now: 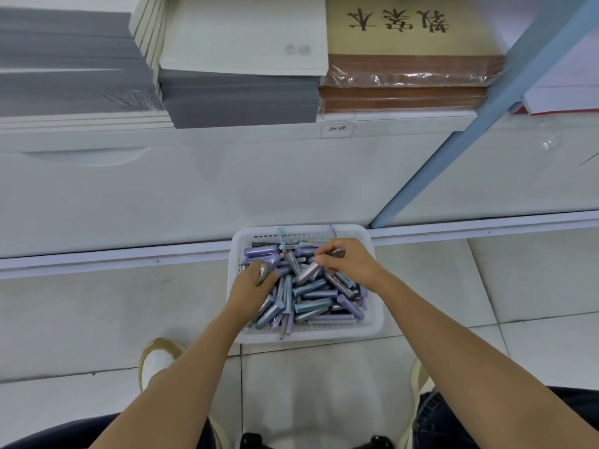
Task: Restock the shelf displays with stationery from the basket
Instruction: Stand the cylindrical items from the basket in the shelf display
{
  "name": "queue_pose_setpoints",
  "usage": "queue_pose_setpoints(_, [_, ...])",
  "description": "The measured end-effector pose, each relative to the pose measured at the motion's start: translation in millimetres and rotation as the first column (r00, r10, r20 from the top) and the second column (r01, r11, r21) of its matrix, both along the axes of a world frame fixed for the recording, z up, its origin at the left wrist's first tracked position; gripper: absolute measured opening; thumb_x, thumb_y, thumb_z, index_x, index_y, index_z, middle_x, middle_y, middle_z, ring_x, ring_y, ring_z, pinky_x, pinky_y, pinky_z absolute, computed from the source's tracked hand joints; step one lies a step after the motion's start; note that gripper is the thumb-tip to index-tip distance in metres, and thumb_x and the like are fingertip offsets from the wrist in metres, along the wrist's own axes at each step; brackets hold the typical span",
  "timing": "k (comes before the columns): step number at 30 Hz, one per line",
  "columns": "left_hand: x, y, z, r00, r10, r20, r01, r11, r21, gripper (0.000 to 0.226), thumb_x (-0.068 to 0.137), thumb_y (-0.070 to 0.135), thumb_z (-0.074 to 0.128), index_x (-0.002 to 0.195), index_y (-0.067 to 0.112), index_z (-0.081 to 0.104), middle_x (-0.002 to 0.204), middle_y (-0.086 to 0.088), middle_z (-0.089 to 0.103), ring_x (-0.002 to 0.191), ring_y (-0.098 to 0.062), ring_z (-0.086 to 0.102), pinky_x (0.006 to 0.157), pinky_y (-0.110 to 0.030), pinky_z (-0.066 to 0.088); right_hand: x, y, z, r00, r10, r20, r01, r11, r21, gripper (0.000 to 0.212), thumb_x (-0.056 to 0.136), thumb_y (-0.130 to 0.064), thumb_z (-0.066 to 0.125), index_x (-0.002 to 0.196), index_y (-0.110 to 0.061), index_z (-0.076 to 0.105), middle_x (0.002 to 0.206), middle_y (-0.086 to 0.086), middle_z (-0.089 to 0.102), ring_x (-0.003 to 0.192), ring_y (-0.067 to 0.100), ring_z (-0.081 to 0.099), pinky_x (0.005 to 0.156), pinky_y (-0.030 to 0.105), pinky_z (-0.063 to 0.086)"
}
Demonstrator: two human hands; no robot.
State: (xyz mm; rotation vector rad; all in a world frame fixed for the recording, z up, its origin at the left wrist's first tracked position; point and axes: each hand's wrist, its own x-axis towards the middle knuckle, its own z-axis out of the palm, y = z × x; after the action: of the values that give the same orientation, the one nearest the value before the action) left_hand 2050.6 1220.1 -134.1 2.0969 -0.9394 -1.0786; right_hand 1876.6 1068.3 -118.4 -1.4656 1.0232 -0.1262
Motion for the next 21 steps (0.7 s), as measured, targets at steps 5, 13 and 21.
queue_pose_setpoints(5, [-13.9, -10.7, 11.7, 0.965, -0.011, -0.263, -0.019, 0.993, -0.112, 0.025, 0.098, 0.023, 0.054, 0.096, -0.001, 0.054, 0.08, -0.005, 0.063, 0.074, -0.015, 0.058, 0.072, -0.028, 0.049, 31.6, 9.3, 4.7, 0.996, 0.058, 0.065, -0.06, 0.997, 0.039, 0.017, 0.082, -0.01, 0.075, 0.097, -0.005, 0.068, 0.087, 0.008, 0.069, 0.071, 0.011, 0.065, 0.067, 0.021, 0.054])
queue_pose_setpoints(13, [-1.5, -5.0, 7.5, 0.829, 0.078, -0.554, -0.145, 0.986, -0.077, 0.023, 0.096, 0.019, 0.059, 0.077, 0.006, 0.054, 0.06, -0.004, 0.05, 0.052, -0.013, 0.048, 0.053, -0.022, 0.045, 51.1, 20.7, -18.6, 0.987, -0.145, -0.062, 0.129, 0.968, -0.217, 0.01, 0.091, -0.017, 0.064, 0.097, -0.009, 0.065, 0.093, 0.003, 0.067, 0.083, 0.02, 0.064, 0.082, 0.035, 0.054])
queue_pose_setpoints(21, [7.2, -2.8, -3.5, 0.766, 0.336, -0.548, -0.391, 0.92, 0.017, 0.015, 0.089, 0.0, 0.057, 0.075, 0.003, 0.055, 0.059, -0.013, 0.057, 0.05, -0.021, 0.052, 0.048, -0.027, 0.048, 46.7, 48.6, -53.2, 0.894, 0.026, -0.447, -0.235, 0.876, -0.42, 0.034, 0.088, -0.032, 0.069, 0.113, -0.011, 0.063, 0.117, 0.005, 0.05, 0.098, 0.024, 0.06, 0.088, 0.04, 0.05])
